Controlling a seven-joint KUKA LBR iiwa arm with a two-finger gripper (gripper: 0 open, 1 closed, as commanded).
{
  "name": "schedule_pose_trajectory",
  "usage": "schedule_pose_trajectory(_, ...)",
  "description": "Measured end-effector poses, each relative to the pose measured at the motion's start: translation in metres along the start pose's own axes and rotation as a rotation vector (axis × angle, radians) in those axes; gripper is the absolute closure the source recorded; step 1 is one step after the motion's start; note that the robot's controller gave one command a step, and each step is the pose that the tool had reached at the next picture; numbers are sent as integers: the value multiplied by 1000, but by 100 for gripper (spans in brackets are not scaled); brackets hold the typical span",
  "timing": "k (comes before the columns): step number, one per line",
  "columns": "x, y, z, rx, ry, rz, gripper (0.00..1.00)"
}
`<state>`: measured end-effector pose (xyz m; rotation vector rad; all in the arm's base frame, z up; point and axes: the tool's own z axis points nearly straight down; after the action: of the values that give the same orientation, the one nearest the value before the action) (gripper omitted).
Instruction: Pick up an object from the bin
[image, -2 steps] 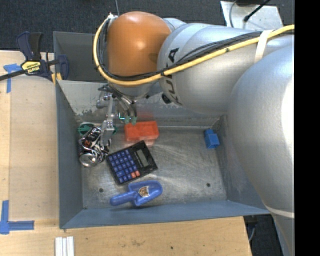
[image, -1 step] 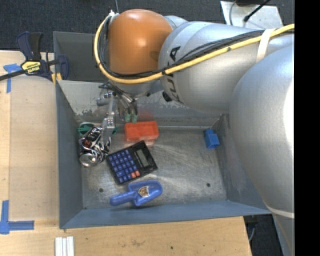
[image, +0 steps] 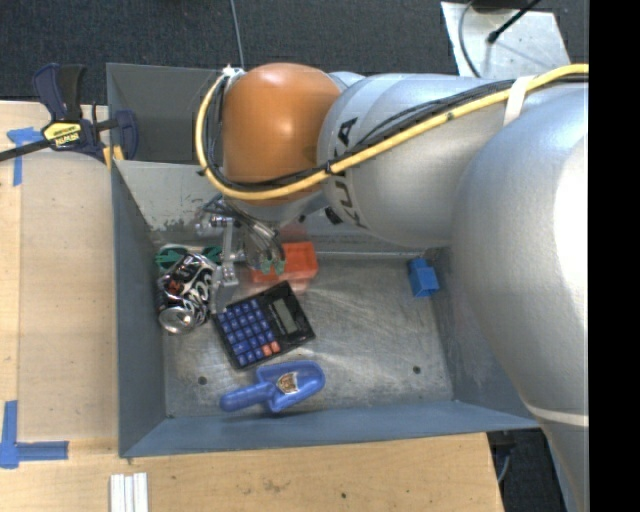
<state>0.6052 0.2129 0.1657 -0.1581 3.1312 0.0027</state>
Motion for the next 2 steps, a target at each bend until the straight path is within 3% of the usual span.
schedule_pose_trajectory(1,28,9,22,1,7,-213,0)
schedule_pose_trajectory(2,38,-26,51,-3,1,-158,0)
